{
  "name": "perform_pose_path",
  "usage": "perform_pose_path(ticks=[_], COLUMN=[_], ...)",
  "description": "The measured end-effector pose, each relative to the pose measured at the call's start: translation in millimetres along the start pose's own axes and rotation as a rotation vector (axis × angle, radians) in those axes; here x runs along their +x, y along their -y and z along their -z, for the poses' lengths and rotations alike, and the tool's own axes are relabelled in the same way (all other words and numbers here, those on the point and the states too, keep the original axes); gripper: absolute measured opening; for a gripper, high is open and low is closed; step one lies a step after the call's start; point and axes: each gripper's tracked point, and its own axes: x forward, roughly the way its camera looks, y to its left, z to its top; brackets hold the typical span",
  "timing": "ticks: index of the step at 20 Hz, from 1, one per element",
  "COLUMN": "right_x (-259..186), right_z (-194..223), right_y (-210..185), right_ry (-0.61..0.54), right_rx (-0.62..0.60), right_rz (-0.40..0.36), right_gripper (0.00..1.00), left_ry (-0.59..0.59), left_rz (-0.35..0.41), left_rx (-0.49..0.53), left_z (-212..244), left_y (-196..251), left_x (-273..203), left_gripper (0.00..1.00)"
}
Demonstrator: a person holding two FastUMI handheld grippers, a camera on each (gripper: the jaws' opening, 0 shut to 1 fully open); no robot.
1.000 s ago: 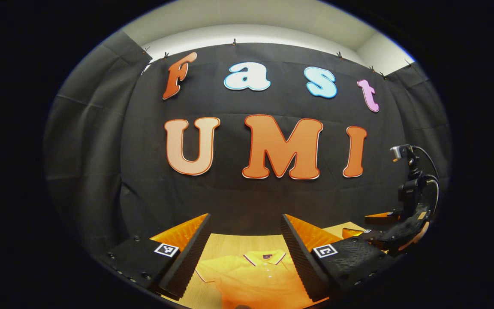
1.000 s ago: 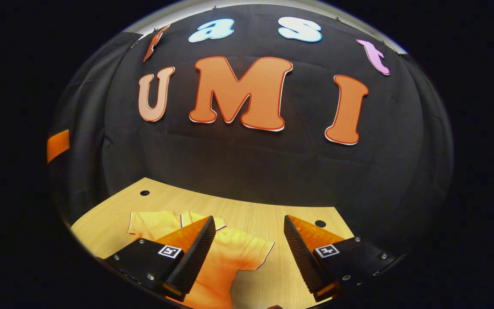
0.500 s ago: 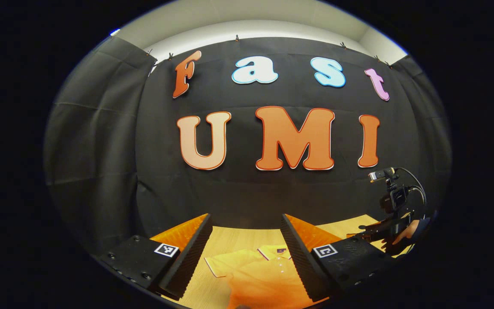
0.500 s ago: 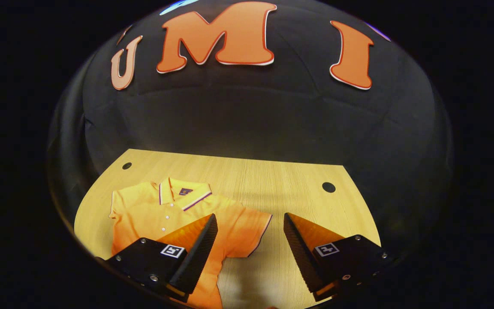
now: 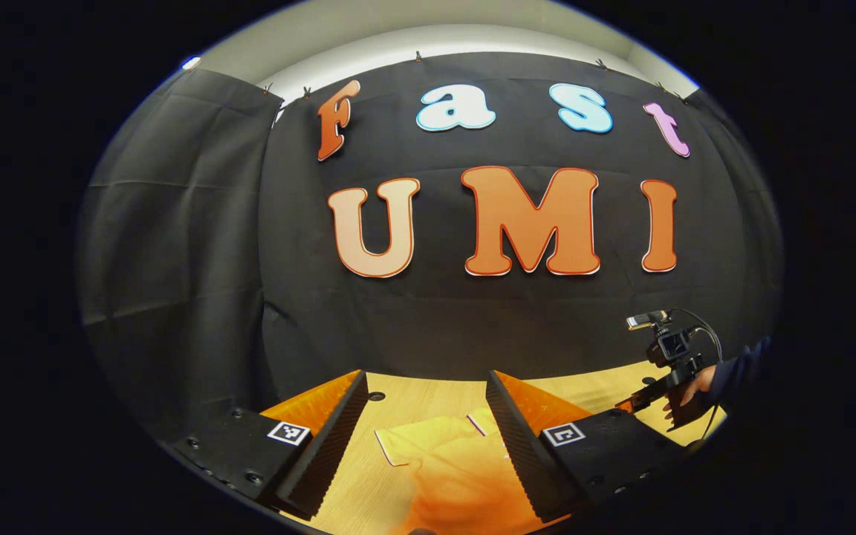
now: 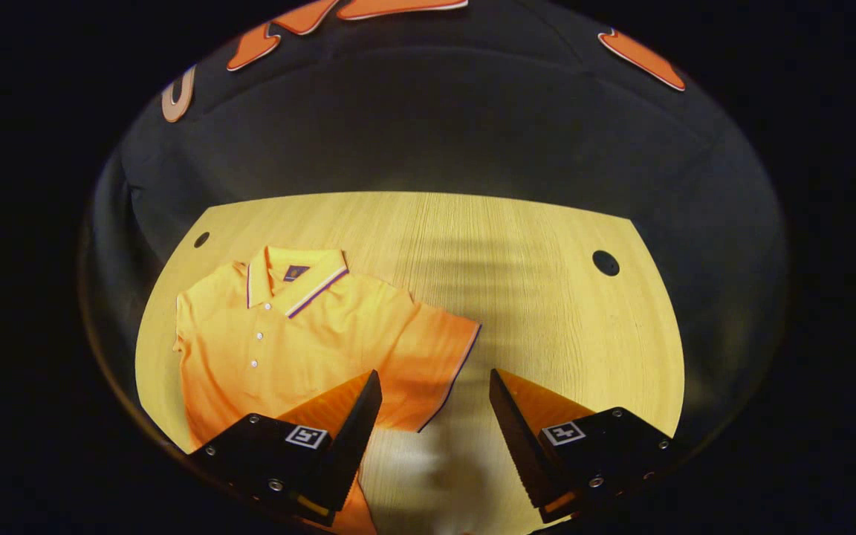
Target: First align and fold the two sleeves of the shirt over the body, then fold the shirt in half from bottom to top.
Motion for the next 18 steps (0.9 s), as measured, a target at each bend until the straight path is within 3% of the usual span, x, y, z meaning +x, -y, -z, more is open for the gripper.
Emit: perform_pose_path(ticks=[3, 12, 13, 14, 15, 16, 17, 18], right_x=[25, 82, 87, 87, 86, 90, 87, 87], right_z=[12, 19, 32, 26, 25, 26, 24, 24], right_y=[-7, 3, 1, -1, -6, 3, 3, 4], right_ry=[-0.126, -0.287, -0.354, -0.327, -0.338, -0.328, -0.321, -0.315], right_rx=[0.019, 0.038, 0.052, 0.06, 0.061, 0.047, 0.065, 0.056], right_rz=[-0.035, 0.001, -0.009, -0.02, -0.043, 0.003, 0.015, 0.003], right_gripper=[0.79, 0.78, 0.74, 0.56, 0.52, 0.47, 0.29, 0.21], left_ry=[-0.02, -0.064, -0.068, -0.071, -0.073, -0.079, -0.085, -0.084], left_rz=[-0.032, -0.053, -0.053, -0.052, -0.047, -0.042, -0.038, -0.033], left_rx=[-0.038, -0.073, -0.069, -0.066, -0.068, -0.074, -0.079, -0.082], left_z=[4, 13, 14, 15, 15, 16, 18, 17], left_y=[-7, -8, -7, -6, -4, -1, 1, 2], left_x=[-1, -4, -5, -5, -3, -2, -1, 1], left_gripper=[0.98, 0.98, 0.98, 0.98, 0.98, 0.98, 0.98, 0.98])
